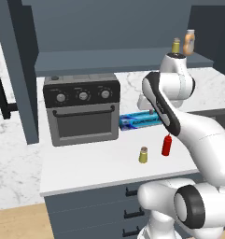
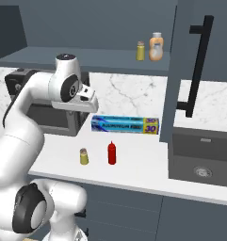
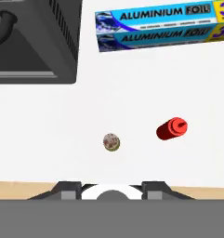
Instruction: Put the shaker and condiment bottle from the counter next to their counterparts in the cabinet.
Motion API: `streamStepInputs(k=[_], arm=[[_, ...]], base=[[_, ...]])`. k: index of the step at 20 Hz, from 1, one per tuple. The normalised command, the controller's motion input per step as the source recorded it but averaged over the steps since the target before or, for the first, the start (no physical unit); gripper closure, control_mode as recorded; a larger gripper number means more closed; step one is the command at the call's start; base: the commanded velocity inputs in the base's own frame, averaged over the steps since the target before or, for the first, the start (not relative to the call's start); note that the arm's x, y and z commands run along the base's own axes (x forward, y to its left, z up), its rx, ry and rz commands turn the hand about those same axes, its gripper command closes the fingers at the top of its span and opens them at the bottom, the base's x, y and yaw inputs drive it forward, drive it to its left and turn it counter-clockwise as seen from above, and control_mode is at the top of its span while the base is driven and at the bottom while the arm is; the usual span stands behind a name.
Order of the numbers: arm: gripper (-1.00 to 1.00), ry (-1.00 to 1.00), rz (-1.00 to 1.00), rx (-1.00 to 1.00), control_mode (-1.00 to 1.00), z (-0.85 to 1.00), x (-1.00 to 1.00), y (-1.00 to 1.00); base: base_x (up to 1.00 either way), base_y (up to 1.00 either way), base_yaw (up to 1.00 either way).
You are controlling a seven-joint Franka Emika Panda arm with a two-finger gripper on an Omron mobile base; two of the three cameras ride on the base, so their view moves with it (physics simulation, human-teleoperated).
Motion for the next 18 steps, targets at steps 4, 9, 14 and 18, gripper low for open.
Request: streamStepInputs(k=[4,9,14,18], arm=[[-1.0,0.0,0.0,0.03,-1.0,-0.06,-0.02,-0.15],[-1.0,-0.11,0.19,0.04,-1.0,-0.15,-0.42,-0.55],[-1.0,-0.07,0.51,-0.01,-1.0,-0.21,-0.16,-0.54],[-1.0,-0.13,0.63,0.1,-1.0,-0.41,-0.06,-0.53]], base=[[0.0,0.0,0.0],[0.0,0.0,0.0],[0.0,0.0,0.0],[0.0,0.0,0.0]])
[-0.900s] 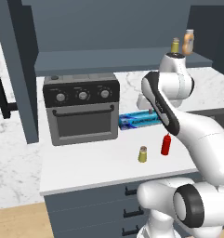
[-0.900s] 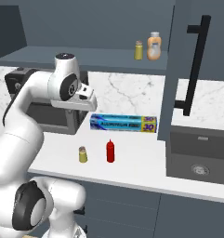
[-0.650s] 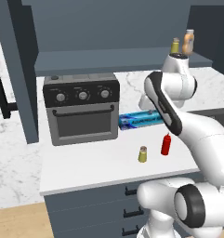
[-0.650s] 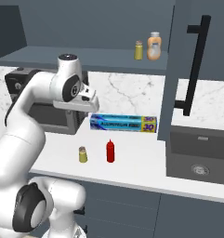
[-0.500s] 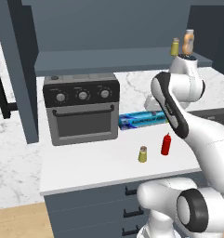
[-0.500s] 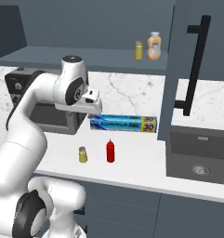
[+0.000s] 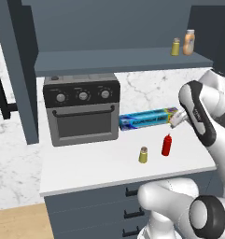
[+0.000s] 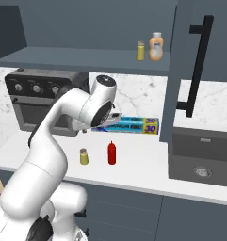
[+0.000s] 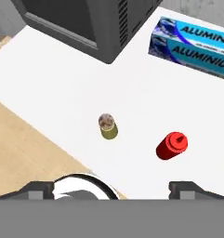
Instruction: Put the shaker and condiment bottle from the counter next to their counterparts in the cabinet.
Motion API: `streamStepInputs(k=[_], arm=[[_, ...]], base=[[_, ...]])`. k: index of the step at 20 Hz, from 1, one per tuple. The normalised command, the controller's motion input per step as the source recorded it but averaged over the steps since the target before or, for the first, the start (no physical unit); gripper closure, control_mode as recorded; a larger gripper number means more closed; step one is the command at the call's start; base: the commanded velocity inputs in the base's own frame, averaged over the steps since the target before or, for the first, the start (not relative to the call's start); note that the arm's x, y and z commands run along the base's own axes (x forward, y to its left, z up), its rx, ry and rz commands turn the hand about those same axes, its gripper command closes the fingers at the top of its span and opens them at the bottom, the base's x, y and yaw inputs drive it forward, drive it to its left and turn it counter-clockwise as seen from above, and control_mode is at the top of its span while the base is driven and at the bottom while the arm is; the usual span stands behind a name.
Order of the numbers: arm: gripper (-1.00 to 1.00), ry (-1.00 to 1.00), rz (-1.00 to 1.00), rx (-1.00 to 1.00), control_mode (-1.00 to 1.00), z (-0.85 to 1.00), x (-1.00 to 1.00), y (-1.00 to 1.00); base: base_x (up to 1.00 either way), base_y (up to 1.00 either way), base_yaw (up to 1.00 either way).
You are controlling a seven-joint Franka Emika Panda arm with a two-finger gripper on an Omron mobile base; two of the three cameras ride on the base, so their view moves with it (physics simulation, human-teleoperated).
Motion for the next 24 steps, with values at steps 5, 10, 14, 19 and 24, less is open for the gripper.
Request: streamStepInputs(k=[5,10,14,19,24], arm=[[-1.0,-0.12,0.45,0.19,-1.0,-0.21,-0.26,-0.5],[-1.0,-0.04,0.2,0.28,-1.0,-0.32,-0.02,-0.53],[-1.0,-0.07,0.19,0.21,-1.0,-0.42,0.08,-0.34],[-1.0,-0.11,0.15,0.2,-1.0,-0.6,0.25,-0.04],[-1.0,-0.08,0.07,0.14,-1.0,-0.38,0.39,0.03]], base=[[0.0,0.0,0.0],[0.0,0.0,0.0],[0.0,0.0,0.0],[0.0,0.0,0.0],[0.0,0.0,0.0]])
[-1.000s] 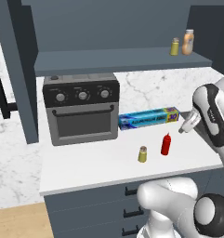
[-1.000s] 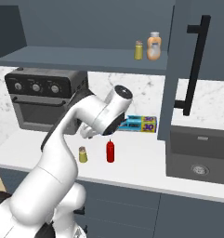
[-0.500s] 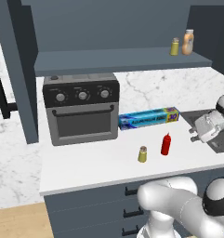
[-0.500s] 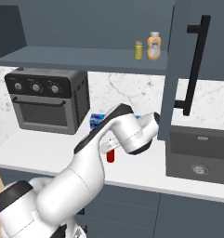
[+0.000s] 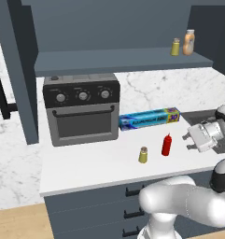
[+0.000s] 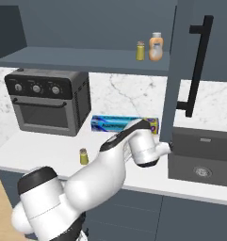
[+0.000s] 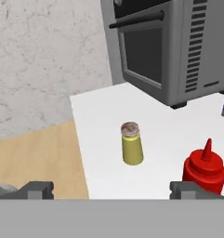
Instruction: Put the shaker and condiment bottle from the counter next to their counterparts in the cabinet.
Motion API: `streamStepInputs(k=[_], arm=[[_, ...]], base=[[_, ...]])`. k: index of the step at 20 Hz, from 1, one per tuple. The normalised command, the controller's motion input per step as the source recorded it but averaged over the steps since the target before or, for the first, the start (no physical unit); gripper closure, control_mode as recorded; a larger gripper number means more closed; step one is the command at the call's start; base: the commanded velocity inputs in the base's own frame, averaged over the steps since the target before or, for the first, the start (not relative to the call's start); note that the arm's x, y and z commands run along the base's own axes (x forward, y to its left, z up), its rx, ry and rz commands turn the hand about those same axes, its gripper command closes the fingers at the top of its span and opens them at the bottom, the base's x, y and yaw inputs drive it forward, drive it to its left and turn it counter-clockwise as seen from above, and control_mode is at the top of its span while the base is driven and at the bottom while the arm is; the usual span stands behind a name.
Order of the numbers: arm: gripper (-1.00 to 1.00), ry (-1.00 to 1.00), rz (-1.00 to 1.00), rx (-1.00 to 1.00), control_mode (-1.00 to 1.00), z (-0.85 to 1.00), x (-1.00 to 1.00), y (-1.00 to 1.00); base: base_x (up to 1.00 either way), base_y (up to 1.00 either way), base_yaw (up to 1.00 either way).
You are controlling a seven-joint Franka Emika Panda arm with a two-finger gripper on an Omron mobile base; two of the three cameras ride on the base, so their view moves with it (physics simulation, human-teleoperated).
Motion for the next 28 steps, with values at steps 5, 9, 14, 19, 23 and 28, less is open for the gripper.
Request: streamStepInputs(k=[5,9,14,19,23,28], arm=[[-1.0,0.0,-0.02,0.06,-1.0,-0.01,0.77,0.04],[-1.0,0.01,-0.02,0.03,-1.0,-0.11,0.56,0.1],[-1.0,0.01,0.0,0.05,-1.0,-0.25,0.07,0.01],[-1.0,0.0,0.0,0.06,-1.0,-0.22,0.0,0.0],[-1.0,0.0,0.03,0.03,-1.0,-0.04,0.0,0.01],[-1.0,0.0,0.0,0.0,-1.0,-0.09,0.0,0.14]], base=[[0.0,0.0,0.0],[0.0,0.0,0.0],[0.0,0.0,0.0],[0.0,0.0,0.0],[0.0,0.0,0.0],[0.0,0.0,0.0]])
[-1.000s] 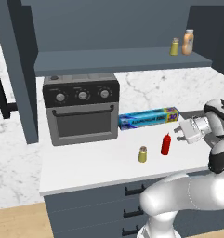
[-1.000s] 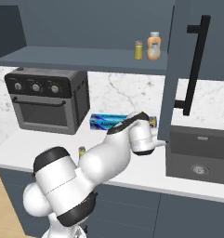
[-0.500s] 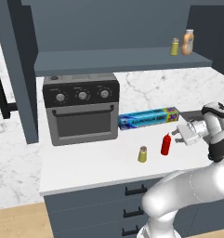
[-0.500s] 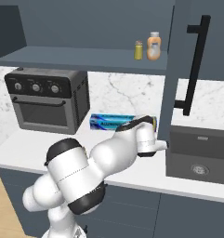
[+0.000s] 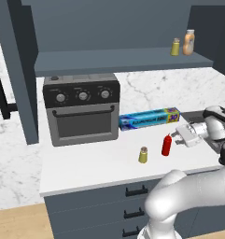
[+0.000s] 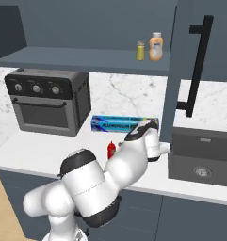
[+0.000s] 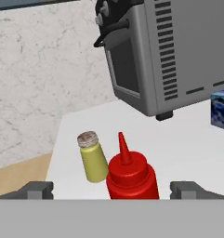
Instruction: Put the shaker and condiment bottle from the counter next to their counterparts in the cabinet.
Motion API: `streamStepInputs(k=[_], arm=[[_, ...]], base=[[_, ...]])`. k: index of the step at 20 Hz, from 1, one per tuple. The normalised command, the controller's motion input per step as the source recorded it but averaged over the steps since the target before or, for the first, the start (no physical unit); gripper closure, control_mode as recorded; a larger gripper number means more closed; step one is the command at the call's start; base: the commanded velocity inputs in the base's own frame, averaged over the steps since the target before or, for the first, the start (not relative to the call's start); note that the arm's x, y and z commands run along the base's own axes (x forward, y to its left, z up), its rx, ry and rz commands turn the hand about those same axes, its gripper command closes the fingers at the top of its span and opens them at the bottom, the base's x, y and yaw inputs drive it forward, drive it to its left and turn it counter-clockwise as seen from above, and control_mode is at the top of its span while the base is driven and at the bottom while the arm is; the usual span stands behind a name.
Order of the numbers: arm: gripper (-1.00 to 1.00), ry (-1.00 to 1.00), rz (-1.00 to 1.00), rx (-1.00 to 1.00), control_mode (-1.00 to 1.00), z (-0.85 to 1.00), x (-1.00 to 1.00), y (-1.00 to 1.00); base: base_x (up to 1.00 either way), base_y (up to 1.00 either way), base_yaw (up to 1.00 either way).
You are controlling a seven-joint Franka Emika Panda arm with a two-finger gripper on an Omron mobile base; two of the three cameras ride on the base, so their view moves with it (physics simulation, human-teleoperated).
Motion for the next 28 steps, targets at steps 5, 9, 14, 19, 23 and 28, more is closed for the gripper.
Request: streamStepInputs(k=[5,9,14,19,23,28], arm=[[-1.0,0.0,0.0,0.0,-1.0,-0.21,0.01,0.19],[-1.0,0.0,0.0,0.0,-1.0,-0.17,0.05,0.14],[-1.0,0.0,0.0,0.0,-1.0,-0.09,0.12,0.07],[-1.0,0.0,0.0,0.0,-1.0,-0.09,0.13,0.05],[1.0,0.0,0.0,0.0,-1.0,-0.06,0.02,0.09],[1.0,0.02,0.0,0.01,-1.0,0.0,0.0,0.14]], base=[[0.0,0.0,0.0],[0.0,0.0,0.0],[0.0,0.0,0.0],[0.0,0.0,0.0],[0.0,0.0,0.0],[0.0,0.0,0.0]])
